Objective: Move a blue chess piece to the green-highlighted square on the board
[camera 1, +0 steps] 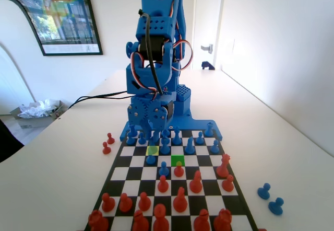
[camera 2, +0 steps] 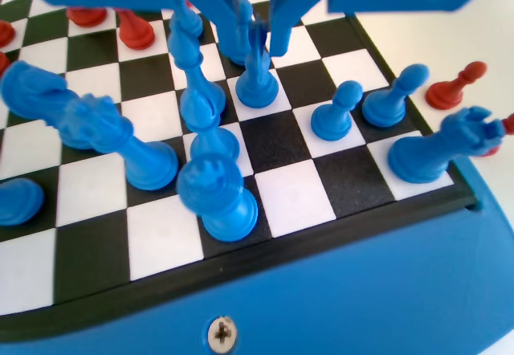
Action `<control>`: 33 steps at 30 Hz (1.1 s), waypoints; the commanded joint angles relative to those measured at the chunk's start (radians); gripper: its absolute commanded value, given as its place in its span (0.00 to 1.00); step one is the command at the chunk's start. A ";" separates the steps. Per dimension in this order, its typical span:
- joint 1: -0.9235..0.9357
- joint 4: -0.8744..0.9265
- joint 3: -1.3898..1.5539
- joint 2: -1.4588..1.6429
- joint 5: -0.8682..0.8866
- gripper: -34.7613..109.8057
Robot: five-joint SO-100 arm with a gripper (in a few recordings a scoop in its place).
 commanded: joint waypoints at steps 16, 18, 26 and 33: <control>0.029 -0.071 0.014 -0.041 -0.037 0.29; 0.029 -0.074 0.014 -0.044 -0.038 0.29; 0.014 -0.086 0.020 -0.046 -0.046 0.25; 0.015 -0.046 -0.008 -0.038 -0.041 0.25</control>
